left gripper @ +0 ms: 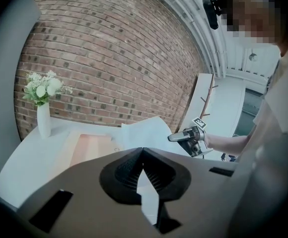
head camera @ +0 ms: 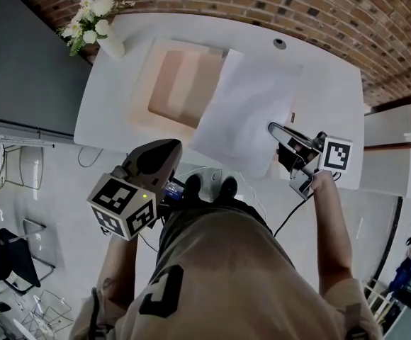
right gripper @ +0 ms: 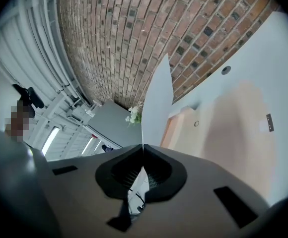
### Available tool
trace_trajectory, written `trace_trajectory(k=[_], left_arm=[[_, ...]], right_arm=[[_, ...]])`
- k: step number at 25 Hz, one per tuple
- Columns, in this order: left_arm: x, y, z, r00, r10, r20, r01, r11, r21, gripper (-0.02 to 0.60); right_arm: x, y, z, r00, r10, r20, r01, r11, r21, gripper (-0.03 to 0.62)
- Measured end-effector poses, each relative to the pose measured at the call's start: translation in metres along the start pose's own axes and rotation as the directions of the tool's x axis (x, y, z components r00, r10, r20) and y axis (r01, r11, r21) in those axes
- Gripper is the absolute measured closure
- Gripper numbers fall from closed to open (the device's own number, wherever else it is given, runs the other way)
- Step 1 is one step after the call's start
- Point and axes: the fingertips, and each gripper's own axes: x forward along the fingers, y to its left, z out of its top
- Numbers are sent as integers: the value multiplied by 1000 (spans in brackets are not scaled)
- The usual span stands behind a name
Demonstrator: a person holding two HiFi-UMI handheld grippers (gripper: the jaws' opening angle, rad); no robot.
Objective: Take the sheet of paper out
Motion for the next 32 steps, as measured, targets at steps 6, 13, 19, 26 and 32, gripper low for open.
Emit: trace_trajectory(k=[6,13,19,26,32], left_arm=[[-7,15,-5,999,-44,-20,45,999,15,568],[-6,16,-4,998,-63,-21,64,998,24,568],[-1,13,-2,998,-58,-28,59,998,22,568],[8,10,1,998,-56,-34,57,998,23,568],[21,6,6,998,-58,-26,59,998,33,568]], right_arm=[[12,18,-8,1000,-9,18,10,1000,-30,569],[10,23,-4,999,-21,28,22,998,-50,569],[9,28,6,1000,-3,22,5,997,-74,569],[4,30,11,1000,11,11,-10,995,-99,569],[-5,27,21,1000,18,15,-16,994,-109,569]])
